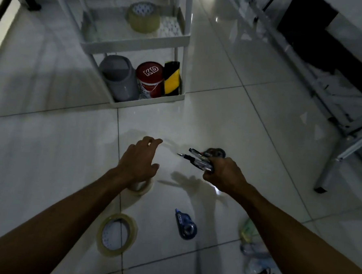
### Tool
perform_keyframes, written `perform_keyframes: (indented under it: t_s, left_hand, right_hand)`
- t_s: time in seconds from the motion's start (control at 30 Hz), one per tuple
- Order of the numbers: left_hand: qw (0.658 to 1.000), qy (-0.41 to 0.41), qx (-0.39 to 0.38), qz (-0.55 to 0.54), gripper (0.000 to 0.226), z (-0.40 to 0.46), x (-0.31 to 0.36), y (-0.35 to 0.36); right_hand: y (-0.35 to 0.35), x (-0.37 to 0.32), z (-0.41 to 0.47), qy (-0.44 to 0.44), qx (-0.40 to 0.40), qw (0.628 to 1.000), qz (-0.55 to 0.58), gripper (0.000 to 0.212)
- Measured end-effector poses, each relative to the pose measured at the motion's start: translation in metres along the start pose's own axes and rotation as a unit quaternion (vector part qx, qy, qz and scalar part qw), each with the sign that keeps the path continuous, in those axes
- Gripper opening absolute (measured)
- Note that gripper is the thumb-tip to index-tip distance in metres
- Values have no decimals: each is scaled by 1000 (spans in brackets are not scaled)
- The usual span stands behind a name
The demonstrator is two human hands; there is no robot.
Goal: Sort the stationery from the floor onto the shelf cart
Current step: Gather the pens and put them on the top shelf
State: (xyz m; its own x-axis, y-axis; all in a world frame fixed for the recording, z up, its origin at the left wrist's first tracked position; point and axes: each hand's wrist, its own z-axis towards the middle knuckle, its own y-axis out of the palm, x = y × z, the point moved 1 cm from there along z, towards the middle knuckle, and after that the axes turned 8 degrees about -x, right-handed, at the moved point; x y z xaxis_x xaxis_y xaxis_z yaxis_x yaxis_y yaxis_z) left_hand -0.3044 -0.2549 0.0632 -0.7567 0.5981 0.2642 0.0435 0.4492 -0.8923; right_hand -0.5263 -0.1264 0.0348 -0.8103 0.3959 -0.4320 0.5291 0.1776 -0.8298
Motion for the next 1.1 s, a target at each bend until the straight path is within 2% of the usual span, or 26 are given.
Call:
perform_keyframes:
  t_s: [0.17,0.23,0.37,0.53,0.73,0.83,0.93,1.1]
  left_hand:
    - [1000,-6,-13,-8,79,-42,28,-72]
    - [1000,-4,-13,-12,79,-62,42,-111]
    - [1000,3,0,-1,77,-113,72,-212]
    - [999,9,39,10,73,-178,107,-356]
    - [996,-5,93,-5,62,-255,130,-524]
    - [993,-6,115,-1,66,-286,138,-602]
    - [991,-8,130,13,73,-310,145,-662]
    - [986,-1,167,21,71,-340,148,-723]
  right_hand:
    - [-75,-35,-42,-5,8,999,-41,39]
    - [-111,-53,-61,4,-1,999,-52,34]
    - [-203,-106,-105,14,-11,997,-70,16]
    - [-339,-188,-157,-2,-4,996,-91,19]
    - [-498,-287,-210,-18,27,994,-108,14]
    - [-568,-339,-235,-35,45,991,-117,13]
    - [-615,-384,-256,-52,52,988,-133,12]
    - [-664,-440,-281,-66,72,985,-143,8]
